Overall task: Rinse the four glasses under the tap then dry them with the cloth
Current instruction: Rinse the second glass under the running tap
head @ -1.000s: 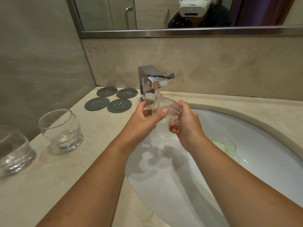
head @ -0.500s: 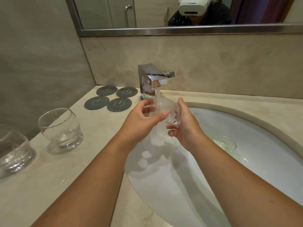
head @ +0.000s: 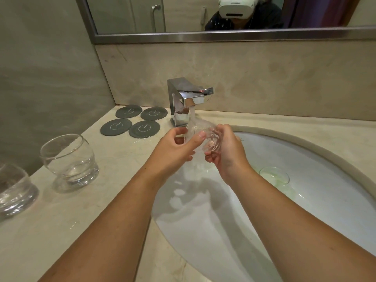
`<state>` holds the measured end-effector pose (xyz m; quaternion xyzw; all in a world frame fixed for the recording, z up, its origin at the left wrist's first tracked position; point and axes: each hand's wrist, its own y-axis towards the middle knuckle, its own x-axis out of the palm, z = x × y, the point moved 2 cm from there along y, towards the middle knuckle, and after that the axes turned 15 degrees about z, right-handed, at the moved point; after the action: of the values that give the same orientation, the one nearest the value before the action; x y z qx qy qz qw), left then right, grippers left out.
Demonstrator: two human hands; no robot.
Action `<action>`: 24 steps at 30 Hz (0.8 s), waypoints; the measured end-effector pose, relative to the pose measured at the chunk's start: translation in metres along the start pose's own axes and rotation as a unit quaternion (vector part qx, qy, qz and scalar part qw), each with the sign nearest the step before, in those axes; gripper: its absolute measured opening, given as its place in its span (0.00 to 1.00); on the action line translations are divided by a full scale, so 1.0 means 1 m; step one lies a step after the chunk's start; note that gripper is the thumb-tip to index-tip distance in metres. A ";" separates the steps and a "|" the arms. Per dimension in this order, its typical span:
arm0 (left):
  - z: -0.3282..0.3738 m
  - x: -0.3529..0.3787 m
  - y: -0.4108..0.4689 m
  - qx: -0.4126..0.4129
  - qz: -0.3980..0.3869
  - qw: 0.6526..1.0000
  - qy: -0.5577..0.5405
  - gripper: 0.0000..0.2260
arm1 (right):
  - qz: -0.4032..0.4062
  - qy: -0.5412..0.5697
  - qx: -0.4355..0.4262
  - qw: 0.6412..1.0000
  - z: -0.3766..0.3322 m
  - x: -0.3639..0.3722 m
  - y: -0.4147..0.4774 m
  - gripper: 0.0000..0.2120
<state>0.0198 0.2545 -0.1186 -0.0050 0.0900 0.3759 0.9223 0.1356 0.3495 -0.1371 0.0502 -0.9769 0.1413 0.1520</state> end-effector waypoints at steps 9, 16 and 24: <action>0.005 -0.008 -0.004 0.070 0.003 0.996 0.057 0.25 | -0.004 -0.062 0.054 0.997 0.002 -0.004 -0.001 0.26; -0.001 -0.002 -0.001 0.050 -0.040 0.998 0.030 0.35 | 0.025 -0.018 0.033 0.999 -0.001 -0.005 -0.004 0.13; 0.000 -0.003 0.001 0.017 -0.008 1.000 0.009 0.37 | 0.011 -0.015 -0.033 0.999 -0.001 -0.001 -0.003 0.08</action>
<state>0.0173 0.2530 -0.1183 0.0065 0.1051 0.3672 0.9242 0.1373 0.3475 -0.1356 0.0369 -0.9837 0.1102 0.1376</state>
